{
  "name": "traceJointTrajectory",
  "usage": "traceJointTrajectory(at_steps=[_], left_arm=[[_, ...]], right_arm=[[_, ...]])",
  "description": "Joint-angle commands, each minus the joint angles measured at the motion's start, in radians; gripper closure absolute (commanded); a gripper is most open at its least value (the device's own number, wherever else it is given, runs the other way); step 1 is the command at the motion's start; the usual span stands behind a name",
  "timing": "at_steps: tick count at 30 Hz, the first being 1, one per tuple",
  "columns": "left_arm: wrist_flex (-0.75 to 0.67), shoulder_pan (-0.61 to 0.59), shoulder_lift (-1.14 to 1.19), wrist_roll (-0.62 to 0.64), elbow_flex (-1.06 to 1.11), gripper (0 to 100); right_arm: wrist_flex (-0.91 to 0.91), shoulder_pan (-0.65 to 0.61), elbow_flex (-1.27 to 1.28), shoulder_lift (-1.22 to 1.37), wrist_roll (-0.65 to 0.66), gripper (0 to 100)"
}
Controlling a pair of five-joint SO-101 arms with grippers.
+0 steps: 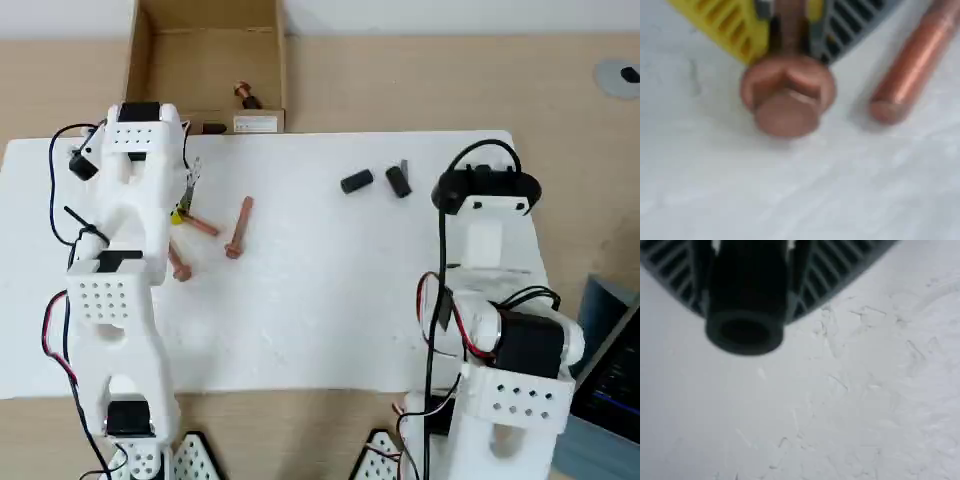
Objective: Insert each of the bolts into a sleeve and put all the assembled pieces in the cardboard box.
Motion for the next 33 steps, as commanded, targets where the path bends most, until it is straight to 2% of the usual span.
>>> traceJointTrajectory(at_steps=[1,7,12,19,23,33], left_arm=[[0.072,0.017,-0.051,-0.005,-0.100,100],[0.101,0.043,-0.139,-0.144,-0.304,100],[0.126,0.060,-0.203,-0.288,-0.379,100],[0.153,0.064,-0.315,-0.540,-0.387,100],[0.167,0.081,-0.398,-0.672,-0.381,100],[0.181,0.101,-0.541,-0.867,-0.381,100]], right_arm=[[-0.020,0.007,0.001,-0.025,-0.002,98.9],[-0.020,0.007,-0.002,-0.025,0.003,98.9],[-0.020,0.007,-0.002,-0.025,0.005,98.9],[-0.020,0.005,-0.002,-0.025,0.008,98.9],[-0.020,0.005,-0.002,-0.025,0.068,98.9],[-0.061,0.005,-0.004,-0.025,0.114,98.9]])
